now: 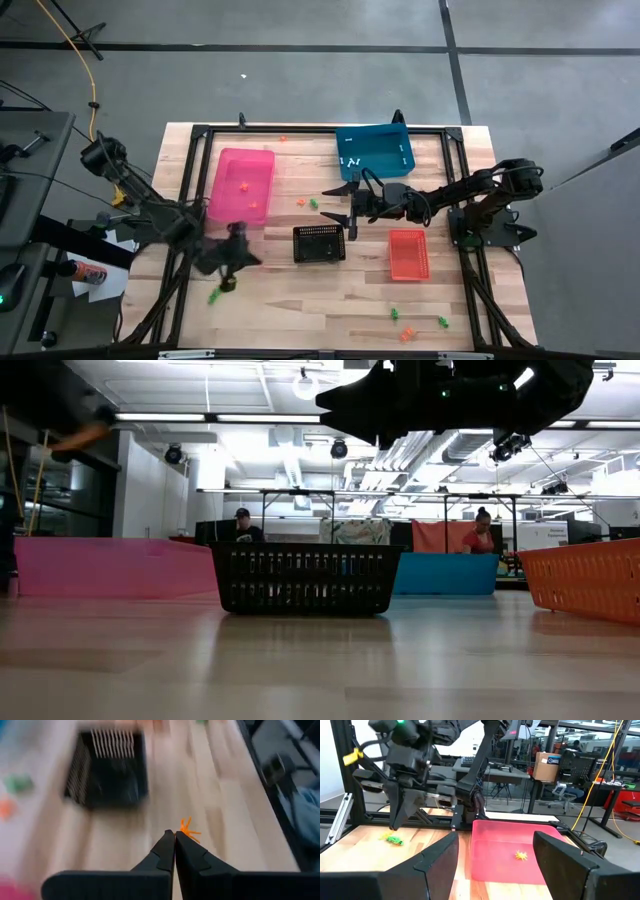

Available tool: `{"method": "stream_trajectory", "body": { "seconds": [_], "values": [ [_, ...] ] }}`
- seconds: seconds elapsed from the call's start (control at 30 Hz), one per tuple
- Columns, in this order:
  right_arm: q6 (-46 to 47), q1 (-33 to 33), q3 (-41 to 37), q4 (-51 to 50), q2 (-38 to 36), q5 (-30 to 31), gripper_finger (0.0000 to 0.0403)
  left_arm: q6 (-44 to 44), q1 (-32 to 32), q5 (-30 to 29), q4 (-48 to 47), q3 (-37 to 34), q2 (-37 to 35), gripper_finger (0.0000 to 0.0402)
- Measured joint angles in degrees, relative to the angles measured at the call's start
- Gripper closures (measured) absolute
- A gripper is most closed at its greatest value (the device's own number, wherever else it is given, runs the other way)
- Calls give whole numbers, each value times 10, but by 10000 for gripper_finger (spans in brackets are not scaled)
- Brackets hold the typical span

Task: Sort Halloween decoration
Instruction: Put the orange spider toy into the pink bin

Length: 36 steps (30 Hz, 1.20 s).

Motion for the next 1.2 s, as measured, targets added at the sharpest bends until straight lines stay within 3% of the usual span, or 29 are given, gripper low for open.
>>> {"method": "stream_trajectory", "body": {
  "seconds": [0.1,0.3,0.53,0.77,1.2],
  "values": [
    [0,0,0,0,0,0,151,127,76,36,121,-20,12,401],
    [-10,0,0,2,0,0,151,315,241,172,336,-46,53,401],
    [-31,2,0,10,0,-23,151,407,357,211,468,-46,71,401],
    [-30,2,0,12,0,-40,151,403,400,234,503,-46,71,401],
    [-17,2,0,12,0,-40,151,408,401,237,501,-46,71,401]
  ]
}}
